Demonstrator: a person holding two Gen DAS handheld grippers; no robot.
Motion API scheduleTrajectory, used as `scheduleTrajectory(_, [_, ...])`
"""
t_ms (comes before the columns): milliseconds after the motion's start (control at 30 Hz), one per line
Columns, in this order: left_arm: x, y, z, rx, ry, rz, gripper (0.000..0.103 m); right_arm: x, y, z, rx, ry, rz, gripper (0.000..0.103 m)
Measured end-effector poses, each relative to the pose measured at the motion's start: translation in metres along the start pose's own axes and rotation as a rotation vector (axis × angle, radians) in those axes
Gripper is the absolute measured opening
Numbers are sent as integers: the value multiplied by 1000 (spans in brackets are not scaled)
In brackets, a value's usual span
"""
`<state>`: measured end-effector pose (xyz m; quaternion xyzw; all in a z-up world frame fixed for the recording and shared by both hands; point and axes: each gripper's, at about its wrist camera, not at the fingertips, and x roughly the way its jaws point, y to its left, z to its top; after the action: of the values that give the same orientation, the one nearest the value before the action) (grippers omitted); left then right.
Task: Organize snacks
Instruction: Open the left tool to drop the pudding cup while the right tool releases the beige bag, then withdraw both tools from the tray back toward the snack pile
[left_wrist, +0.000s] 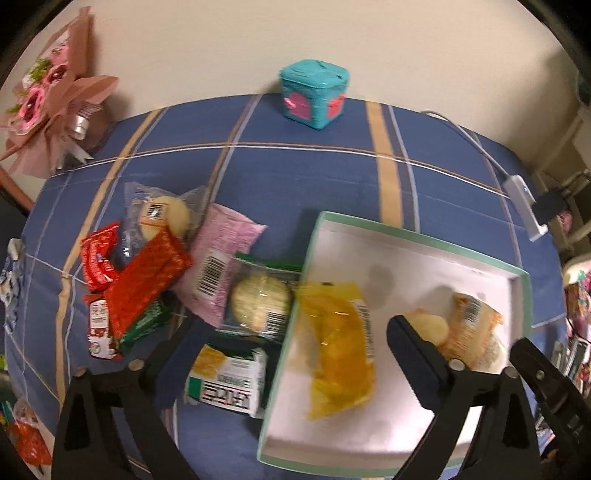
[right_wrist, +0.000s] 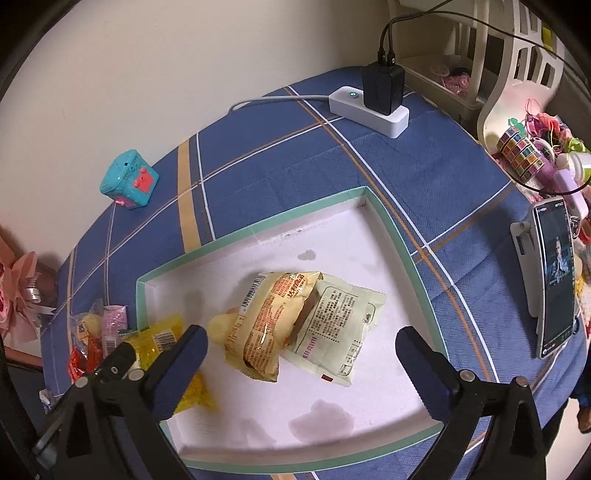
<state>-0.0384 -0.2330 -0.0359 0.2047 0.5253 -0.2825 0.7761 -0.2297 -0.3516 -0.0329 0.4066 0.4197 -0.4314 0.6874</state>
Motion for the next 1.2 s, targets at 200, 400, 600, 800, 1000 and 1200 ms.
scheduleTrajectory(200, [1,13,1,-26,-13,13,103,0,2,-1,-12,-3,-48,103])
scheduleTrajectory(400, [-1,23,0,-15,-13,22,103,-7,12,-5,-45,-28,-73,103])
scheduleTrajectory(600, [-6,35,-1,15,-25,41,103,-13,25,-11,-74,-45,-76,103])
scheduleTrajectory(800, [-10,53,-5,21,-30,78,103,-13,43,-20,-130,-52,-77,103])
scheduleTrajectory(1000, [-11,78,-12,-10,-24,103,103,-5,69,-35,-211,-22,-58,103])
scheduleTrajectory(1200, [-12,111,-12,-66,-15,113,103,0,105,-56,-284,16,-21,103])
